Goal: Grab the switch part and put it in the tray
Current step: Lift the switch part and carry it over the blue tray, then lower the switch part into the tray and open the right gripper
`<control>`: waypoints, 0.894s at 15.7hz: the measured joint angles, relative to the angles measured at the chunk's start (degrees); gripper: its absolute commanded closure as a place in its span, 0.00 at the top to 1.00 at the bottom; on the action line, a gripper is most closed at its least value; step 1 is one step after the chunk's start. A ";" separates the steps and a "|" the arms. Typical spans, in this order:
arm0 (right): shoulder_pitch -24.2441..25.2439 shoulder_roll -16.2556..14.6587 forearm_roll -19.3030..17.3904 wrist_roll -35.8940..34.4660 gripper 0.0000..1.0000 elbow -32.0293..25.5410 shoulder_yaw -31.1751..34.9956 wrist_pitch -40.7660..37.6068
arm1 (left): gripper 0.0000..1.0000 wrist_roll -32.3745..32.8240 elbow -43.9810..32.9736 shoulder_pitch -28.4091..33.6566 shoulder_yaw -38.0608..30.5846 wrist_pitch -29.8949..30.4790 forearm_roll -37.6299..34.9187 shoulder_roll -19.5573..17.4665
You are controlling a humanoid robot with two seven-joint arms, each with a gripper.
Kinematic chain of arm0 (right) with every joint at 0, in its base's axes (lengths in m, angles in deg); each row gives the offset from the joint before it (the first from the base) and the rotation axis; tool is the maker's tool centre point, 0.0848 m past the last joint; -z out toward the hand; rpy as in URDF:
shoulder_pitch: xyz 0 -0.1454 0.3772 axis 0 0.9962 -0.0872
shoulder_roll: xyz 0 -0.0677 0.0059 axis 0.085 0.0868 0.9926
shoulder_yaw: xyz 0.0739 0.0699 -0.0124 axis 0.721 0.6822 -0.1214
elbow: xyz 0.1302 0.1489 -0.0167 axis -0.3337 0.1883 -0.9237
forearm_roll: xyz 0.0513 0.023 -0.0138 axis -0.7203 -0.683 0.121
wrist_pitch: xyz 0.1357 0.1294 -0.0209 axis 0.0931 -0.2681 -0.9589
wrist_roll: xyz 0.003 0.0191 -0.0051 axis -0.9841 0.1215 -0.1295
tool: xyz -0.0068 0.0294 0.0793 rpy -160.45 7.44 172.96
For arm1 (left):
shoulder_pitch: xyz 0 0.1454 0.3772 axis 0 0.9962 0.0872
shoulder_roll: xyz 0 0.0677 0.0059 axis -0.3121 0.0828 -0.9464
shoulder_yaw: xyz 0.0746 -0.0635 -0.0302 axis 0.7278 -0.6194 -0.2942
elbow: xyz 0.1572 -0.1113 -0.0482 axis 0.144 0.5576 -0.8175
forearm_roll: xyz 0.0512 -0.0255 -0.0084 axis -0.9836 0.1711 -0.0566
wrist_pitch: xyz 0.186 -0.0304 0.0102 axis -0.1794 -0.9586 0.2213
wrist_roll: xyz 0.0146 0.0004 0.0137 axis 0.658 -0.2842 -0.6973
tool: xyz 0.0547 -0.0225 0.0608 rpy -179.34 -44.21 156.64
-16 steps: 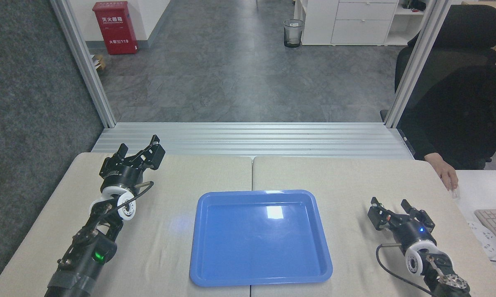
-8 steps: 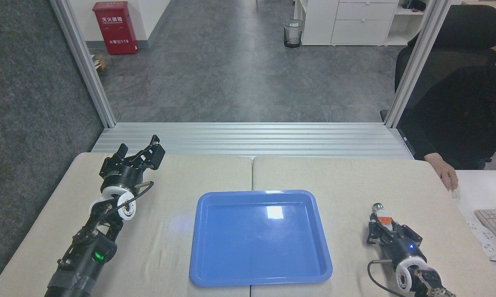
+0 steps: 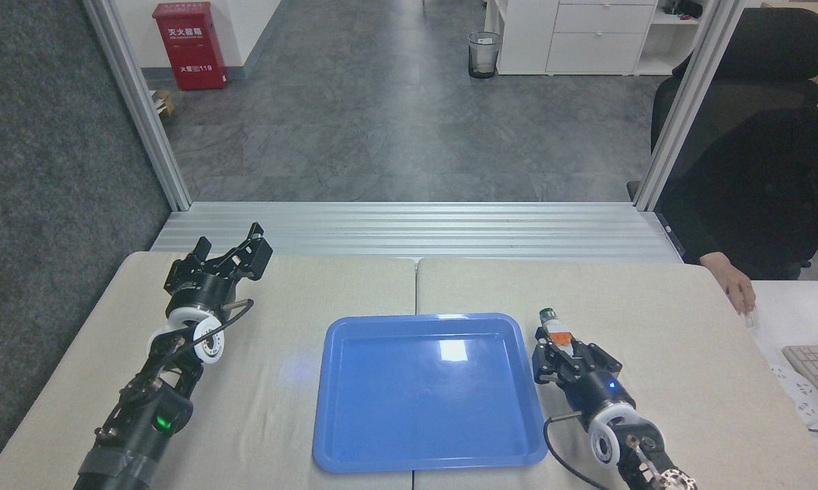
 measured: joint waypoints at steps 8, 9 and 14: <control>3.32 7.05 10.96 9.10 0.00 -11.33 -11.67 6.78 | 1.00 0.00 0.00 0.00 0.00 0.00 0.00 0.01; 3.22 7.52 11.81 9.64 0.00 -10.97 -12.82 8.26 | 1.00 0.00 0.00 0.00 0.00 0.00 0.00 0.02; 1.54 9.33 13.77 10.44 0.84 -7.57 -16.39 12.24 | 1.00 0.00 0.00 0.00 0.00 0.00 0.00 0.03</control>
